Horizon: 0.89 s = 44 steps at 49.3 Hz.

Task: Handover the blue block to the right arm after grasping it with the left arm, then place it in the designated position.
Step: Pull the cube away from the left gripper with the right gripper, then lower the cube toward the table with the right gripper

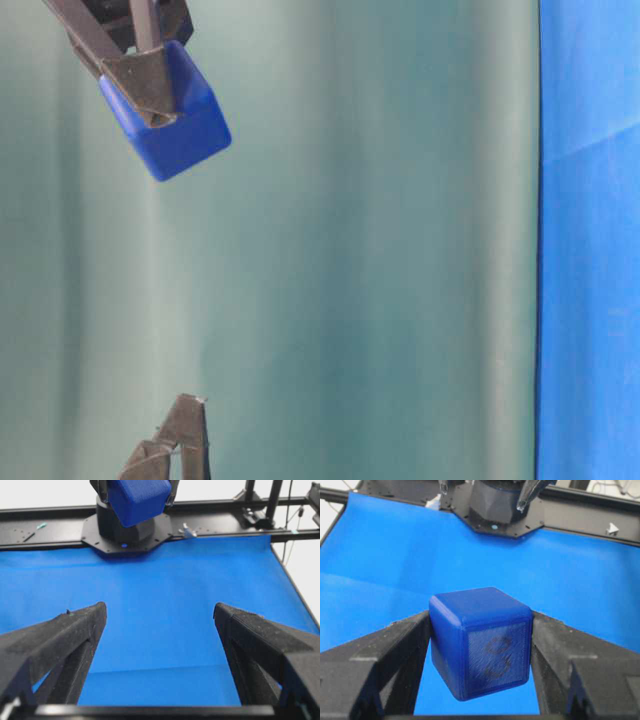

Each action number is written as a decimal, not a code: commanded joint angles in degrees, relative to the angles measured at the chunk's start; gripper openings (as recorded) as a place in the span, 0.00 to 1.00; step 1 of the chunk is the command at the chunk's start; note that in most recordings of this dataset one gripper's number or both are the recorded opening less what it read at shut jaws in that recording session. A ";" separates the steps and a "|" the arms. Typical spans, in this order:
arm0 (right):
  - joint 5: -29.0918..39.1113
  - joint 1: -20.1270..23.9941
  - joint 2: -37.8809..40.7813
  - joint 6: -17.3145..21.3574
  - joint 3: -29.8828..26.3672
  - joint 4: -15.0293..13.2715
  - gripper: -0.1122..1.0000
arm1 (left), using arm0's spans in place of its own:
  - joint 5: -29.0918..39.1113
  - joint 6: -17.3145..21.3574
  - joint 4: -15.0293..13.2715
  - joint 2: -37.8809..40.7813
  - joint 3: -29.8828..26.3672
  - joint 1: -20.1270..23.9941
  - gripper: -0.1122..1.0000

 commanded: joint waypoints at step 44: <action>-20.92 0.00 20.57 0.53 5.36 2.46 0.57 | -0.26 -0.18 0.18 -0.35 -1.14 0.18 0.91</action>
